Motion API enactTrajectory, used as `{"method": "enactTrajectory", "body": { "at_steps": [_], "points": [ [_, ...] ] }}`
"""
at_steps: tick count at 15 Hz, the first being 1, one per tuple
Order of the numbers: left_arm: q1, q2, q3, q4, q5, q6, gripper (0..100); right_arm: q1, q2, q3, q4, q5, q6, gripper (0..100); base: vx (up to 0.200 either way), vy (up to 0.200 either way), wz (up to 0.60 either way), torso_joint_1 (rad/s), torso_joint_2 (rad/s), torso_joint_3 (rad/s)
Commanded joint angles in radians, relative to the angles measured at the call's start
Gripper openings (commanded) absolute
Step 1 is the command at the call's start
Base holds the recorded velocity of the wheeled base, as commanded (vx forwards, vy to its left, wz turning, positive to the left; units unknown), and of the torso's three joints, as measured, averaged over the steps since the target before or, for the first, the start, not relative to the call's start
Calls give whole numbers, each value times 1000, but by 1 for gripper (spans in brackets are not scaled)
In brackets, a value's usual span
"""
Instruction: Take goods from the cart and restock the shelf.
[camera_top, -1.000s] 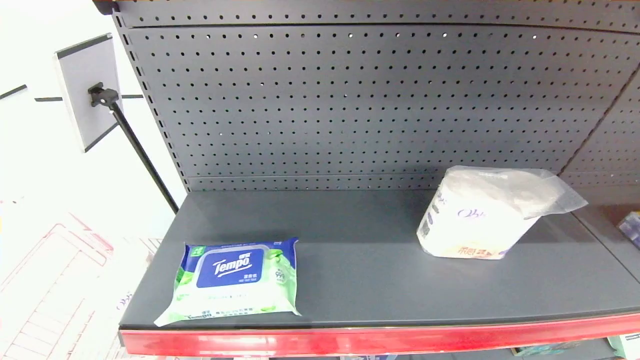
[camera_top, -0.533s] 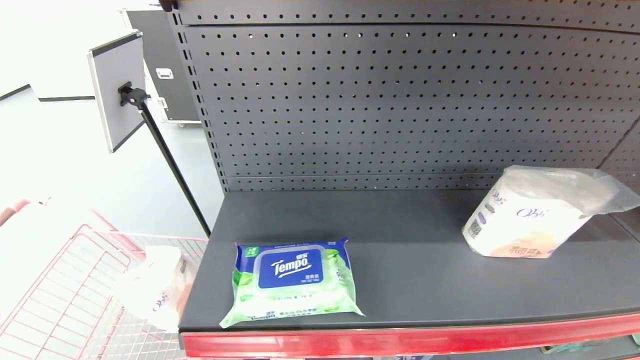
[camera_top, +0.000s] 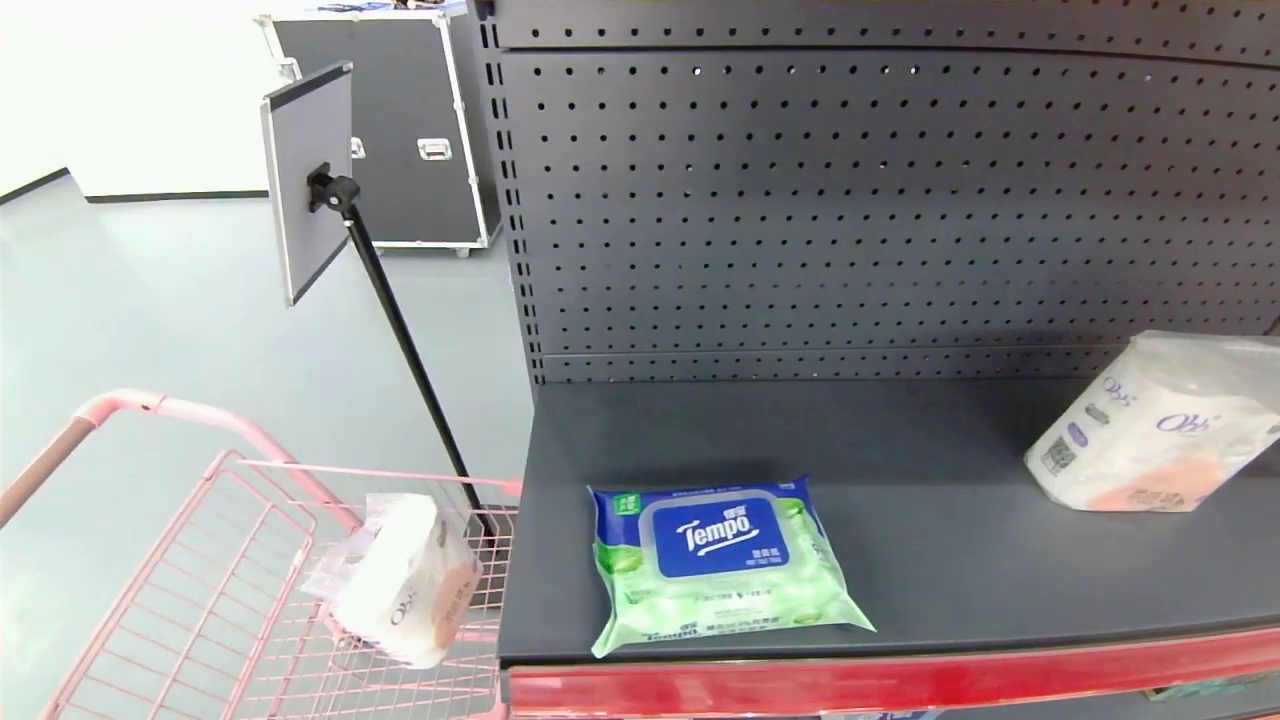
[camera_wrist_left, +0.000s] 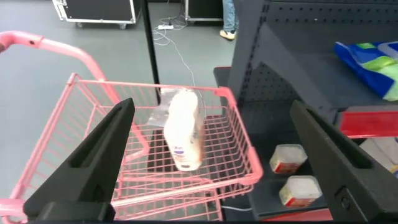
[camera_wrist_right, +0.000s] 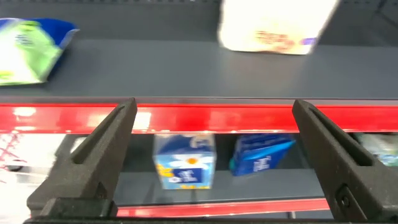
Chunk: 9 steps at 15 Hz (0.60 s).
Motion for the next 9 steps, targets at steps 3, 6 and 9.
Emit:
{"method": "enactTrajectory", "body": {
  "at_steps": [3,6,9],
  "points": [
    [0,1,0,-1,0,0,100,0,0,0,0,0,0,100,0,200,0,4,9,2],
    [0,1,0,-1,0,-2,100,0,0,0,0,0,0,100,0,200,0,4,1,1],
    [0,1,0,-1,0,0,100,0,0,0,0,0,0,100,0,200,0,2,-1,1]
  ]
}}
